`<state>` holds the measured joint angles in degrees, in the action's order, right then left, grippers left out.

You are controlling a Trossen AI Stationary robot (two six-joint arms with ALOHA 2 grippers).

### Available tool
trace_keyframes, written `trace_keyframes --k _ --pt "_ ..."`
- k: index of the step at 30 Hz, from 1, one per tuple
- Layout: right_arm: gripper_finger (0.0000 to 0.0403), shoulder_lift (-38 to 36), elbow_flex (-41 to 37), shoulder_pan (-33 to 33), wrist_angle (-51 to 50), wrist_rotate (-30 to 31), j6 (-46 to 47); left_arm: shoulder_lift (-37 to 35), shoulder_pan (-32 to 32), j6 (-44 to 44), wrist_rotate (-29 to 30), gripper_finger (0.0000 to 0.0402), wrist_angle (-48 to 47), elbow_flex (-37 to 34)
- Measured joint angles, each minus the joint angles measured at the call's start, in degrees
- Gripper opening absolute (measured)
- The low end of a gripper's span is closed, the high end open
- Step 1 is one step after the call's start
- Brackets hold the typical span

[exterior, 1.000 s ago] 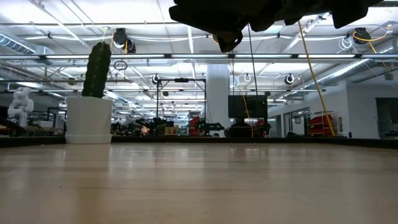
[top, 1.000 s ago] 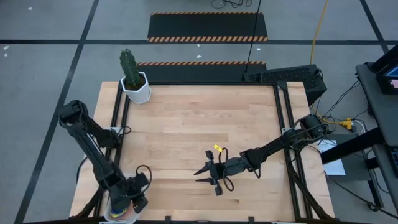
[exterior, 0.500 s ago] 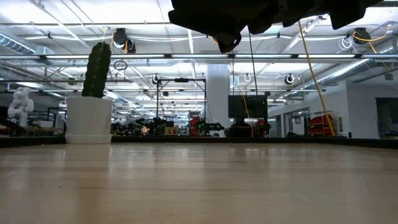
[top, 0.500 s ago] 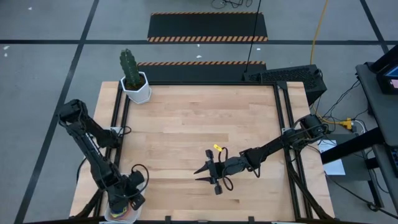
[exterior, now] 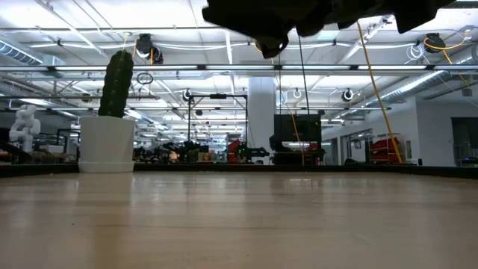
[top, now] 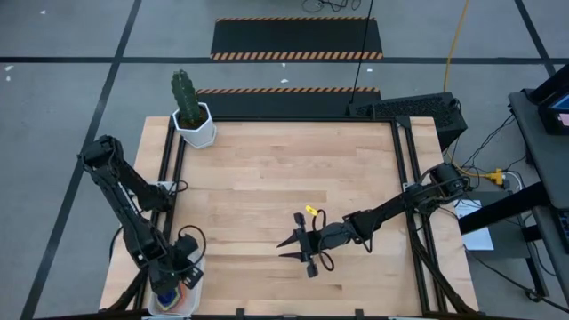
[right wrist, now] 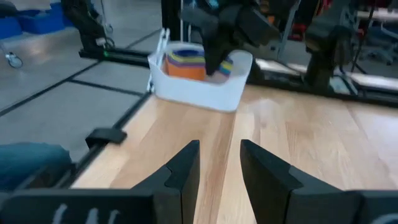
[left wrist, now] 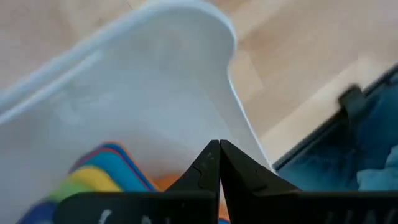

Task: Nest measuring cups in basket
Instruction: Stack the dark blue measuring cup on top of the green measuring cup into the white bin, then return to Home Position

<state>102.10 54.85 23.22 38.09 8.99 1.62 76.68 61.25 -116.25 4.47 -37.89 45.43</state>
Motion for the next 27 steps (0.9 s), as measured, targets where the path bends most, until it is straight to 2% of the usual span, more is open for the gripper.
trace_keyframes --k 2,6,8,12,16,19,22,25,27 --pt "0.0109 -0.4 0.0 0.0 0.3 0.0 -0.6 -0.3 -0.1 -1.2 0.0 0.001 -1.1 0.0" --pt "0.0109 -2.0 0.0 -0.2 -1.0 0.0 -1.9 -0.1 0.4 -4.8 -4.6 0.001 -4.4 0.0" --pt "0.0109 -3.0 0.0 -0.3 -2.5 0.1 -2.8 0.0 0.7 -5.8 -4.9 0.001 -4.8 0.0" --pt "0.0109 -4.8 0.0 -0.7 -4.7 0.2 -4.1 -0.2 0.5 -5.3 -1.5 0.001 -4.5 0.0" --pt "0.0109 -7.3 0.0 -1.4 -8.7 0.3 -5.8 -1.4 -1.2 -1.2 2.2 0.001 -4.0 0.0" --pt "0.0109 -10.5 0.0 -1.9 -15.3 2.3 -7.0 -3.6 -2.8 6.2 9.6 0.001 -4.0 0.0" --pt "0.0105 -14.2 0.0 -2.3 -22.2 4.5 -7.3 -6.6 -4.7 17.7 21.4 0.001 -4.4 0.0" --pt "0.0085 -17.8 -1.2 -2.3 -26.3 7.8 -6.4 -8.8 -7.8 27.9 34.7 0.001 -8.5 0.1" --pt "0.0062 -20.3 -3.7 -2.3 -25.3 9.9 -5.5 -9.6 -11.1 35.6 39.4 0.001 -9.5 0.1"
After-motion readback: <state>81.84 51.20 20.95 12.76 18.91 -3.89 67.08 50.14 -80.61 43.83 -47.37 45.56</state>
